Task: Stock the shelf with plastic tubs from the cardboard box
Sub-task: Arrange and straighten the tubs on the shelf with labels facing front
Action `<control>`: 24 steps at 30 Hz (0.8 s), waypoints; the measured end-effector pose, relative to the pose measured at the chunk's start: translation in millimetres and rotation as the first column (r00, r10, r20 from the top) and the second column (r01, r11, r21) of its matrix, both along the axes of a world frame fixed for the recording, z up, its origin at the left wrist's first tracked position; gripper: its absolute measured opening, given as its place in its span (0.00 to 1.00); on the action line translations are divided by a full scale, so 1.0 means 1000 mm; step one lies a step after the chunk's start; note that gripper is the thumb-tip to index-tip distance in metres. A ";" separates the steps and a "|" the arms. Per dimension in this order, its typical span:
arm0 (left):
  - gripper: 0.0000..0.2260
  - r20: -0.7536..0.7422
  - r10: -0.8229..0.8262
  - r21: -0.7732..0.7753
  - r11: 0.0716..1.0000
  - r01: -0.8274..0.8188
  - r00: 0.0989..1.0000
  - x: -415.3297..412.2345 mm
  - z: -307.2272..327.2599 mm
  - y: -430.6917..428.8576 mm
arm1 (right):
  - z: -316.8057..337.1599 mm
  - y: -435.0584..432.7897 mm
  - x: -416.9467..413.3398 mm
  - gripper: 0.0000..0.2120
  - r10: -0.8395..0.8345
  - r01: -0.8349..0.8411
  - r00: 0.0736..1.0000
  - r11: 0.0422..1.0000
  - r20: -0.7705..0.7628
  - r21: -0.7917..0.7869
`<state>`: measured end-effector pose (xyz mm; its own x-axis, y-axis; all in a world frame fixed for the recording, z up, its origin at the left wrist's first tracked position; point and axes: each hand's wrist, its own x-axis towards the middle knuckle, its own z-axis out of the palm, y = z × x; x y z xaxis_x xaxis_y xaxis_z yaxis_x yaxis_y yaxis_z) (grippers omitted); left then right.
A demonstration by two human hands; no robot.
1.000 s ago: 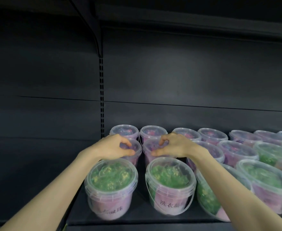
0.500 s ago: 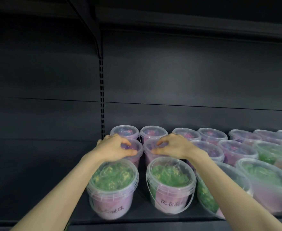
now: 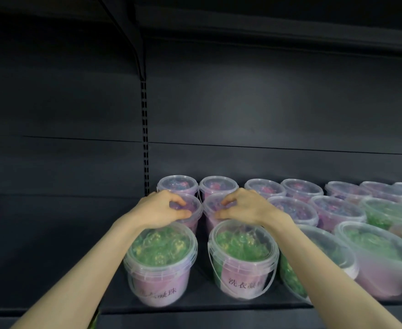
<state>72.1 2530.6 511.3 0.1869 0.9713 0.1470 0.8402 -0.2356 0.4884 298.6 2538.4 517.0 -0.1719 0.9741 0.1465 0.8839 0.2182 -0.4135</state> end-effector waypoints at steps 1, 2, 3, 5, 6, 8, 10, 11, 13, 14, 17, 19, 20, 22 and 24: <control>0.18 0.007 -0.004 -0.002 1.000 0.004 1.000 -0.001 -0.001 0.001 | 0.000 0.000 0.000 0.19 -0.007 0.007 1.000 1.000 0.009 0.006; 0.17 0.015 -0.010 -0.002 1.000 0.010 1.000 -0.001 -0.002 0.002 | 0.000 0.000 0.000 0.19 -0.012 0.012 1.000 1.000 0.021 0.012; 0.16 0.026 -0.018 -0.002 1.000 0.018 0.999 -0.002 -0.004 0.003 | 0.000 0.000 0.000 0.19 -0.015 0.014 0.999 1.000 0.030 0.011; 0.13 0.040 -0.037 0.000 0.999 0.037 0.998 -0.002 -0.006 0.004 | -0.001 -0.002 0.000 0.21 -0.008 0.009 0.999 1.000 0.045 -0.004; 0.12 0.037 -0.042 0.001 0.999 0.042 0.998 -0.002 -0.007 0.004 | 0.000 -0.003 0.000 0.21 -0.003 0.004 0.999 1.000 0.052 -0.013; 0.13 0.019 -0.042 0.002 0.999 0.042 0.999 -0.002 -0.007 0.003 | 0.002 -0.004 0.001 0.23 0.008 -0.006 0.999 0.999 0.053 -0.033; 0.15 0.031 -0.044 0.000 0.999 0.044 0.999 -0.001 -0.004 -0.001 | 0.005 -0.009 -0.001 0.25 0.016 -0.013 0.999 0.997 0.038 -0.070; 0.15 0.054 -0.057 0.005 0.998 0.057 0.997 0.000 -0.003 -0.005 | 0.006 -0.013 -0.001 0.25 0.017 -0.015 0.999 0.997 0.028 -0.073; 0.13 0.113 -0.091 0.066 0.994 0.084 0.989 0.001 -0.001 -0.018 | 0.005 -0.026 -0.002 0.20 0.028 -0.027 0.999 1.000 -0.033 0.010; 0.10 0.148 -0.107 0.124 0.988 0.089 0.983 0.001 -0.001 -0.027 | 0.004 -0.035 -0.001 0.18 0.042 -0.034 0.995 0.996 -0.091 0.088; 0.02 0.242 -0.153 0.316 0.946 0.071 0.958 -0.001 -0.006 -0.066 | -0.004 -0.074 0.004 0.11 0.111 -0.050 0.975 0.956 -0.195 0.290; 0.04 0.248 -0.137 0.411 0.911 0.024 0.959 -0.001 -0.017 -0.089 | -0.011 -0.099 0.008 0.12 0.151 -0.081 0.970 0.939 -0.189 0.333; 0.04 0.243 -0.109 0.445 0.895 -0.011 0.964 0.000 -0.023 -0.100 | -0.015 -0.110 0.011 0.13 0.169 -0.106 0.972 0.935 -0.163 0.339; 0.08 0.237 -0.070 0.489 0.871 -0.056 0.969 0.003 -0.033 -0.117 | -0.023 -0.126 0.015 0.18 0.182 -0.145 0.979 0.937 -0.090 0.319; 0.15 0.200 -0.063 0.511 0.858 -0.050 0.978 0.008 -0.041 -0.131 | -0.032 -0.138 0.021 0.23 0.202 -0.180 0.978 0.941 -0.046 0.287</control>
<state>80.4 2399.5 470.6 0.1045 0.7472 0.6563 0.7337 -0.5035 0.4564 319.7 2400.5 485.1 -0.3290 0.8418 0.4280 0.7837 0.4963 -0.3736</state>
